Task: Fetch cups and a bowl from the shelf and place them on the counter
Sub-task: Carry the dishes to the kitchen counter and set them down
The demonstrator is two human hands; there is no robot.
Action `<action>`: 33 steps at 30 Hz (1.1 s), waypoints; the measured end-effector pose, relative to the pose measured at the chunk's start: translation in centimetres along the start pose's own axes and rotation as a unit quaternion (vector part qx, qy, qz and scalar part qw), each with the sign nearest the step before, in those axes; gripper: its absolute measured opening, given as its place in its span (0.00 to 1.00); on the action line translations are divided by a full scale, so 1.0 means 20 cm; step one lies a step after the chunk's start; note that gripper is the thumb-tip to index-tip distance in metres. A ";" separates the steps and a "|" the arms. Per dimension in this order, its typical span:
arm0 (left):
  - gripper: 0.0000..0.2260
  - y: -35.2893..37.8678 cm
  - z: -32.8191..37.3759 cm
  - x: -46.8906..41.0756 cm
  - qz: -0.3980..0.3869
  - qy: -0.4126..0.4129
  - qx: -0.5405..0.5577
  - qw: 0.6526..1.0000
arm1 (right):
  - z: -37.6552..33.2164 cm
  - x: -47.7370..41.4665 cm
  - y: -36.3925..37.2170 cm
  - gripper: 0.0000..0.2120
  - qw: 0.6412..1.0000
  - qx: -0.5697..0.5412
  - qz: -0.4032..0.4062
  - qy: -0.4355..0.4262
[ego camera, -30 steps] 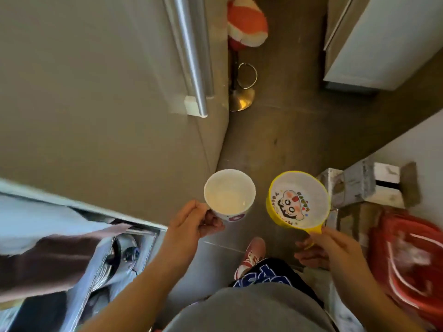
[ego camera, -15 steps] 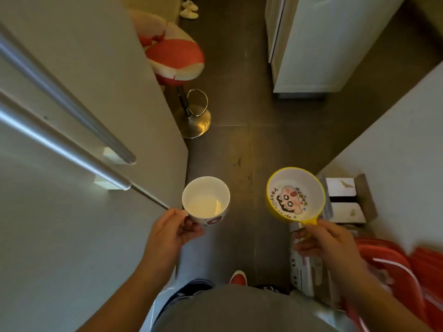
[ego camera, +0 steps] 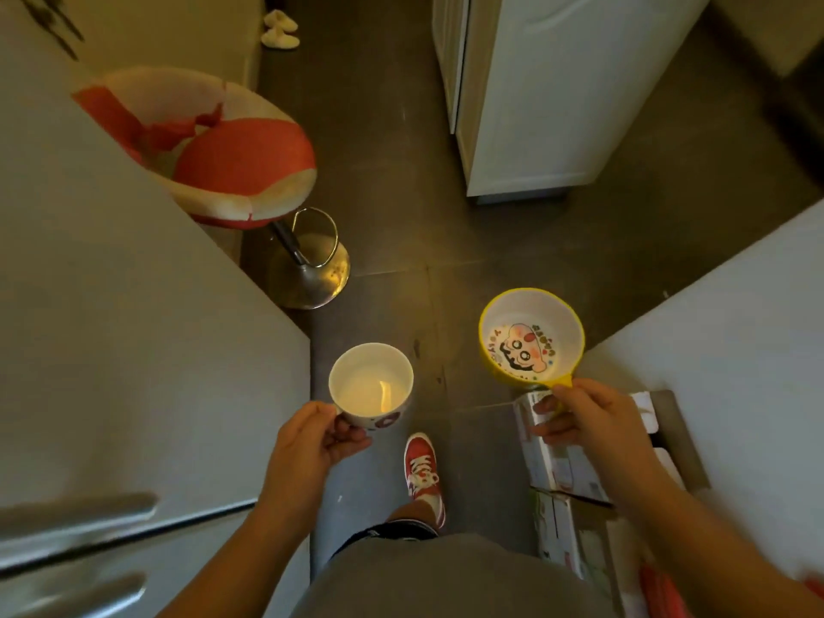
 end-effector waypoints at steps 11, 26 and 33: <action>0.15 0.59 0.71 -0.82 -0.089 0.022 -0.010 0.996 | -0.15 -0.47 -0.37 0.12 0.991 -0.040 0.117 0.057; 0.22 1.45 1.53 -1.72 -0.156 0.052 -0.025 0.986 | -0.55 -1.59 -0.72 0.09 0.979 -0.084 0.160 0.088; 0.17 1.62 1.77 -2.04 -0.139 0.027 -0.014 0.990 | -0.90 -2.19 -0.75 0.10 0.976 -0.110 0.175 0.067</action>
Point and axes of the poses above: each hand's wrist, its own x-axis away from the middle knuckle, its own y-axis out of the palm, z = x × y, the point moved 9 cm from there along -x, towards the middle knuckle, and after that the axes turned 13 degrees about -x, right-handed, at the moved point
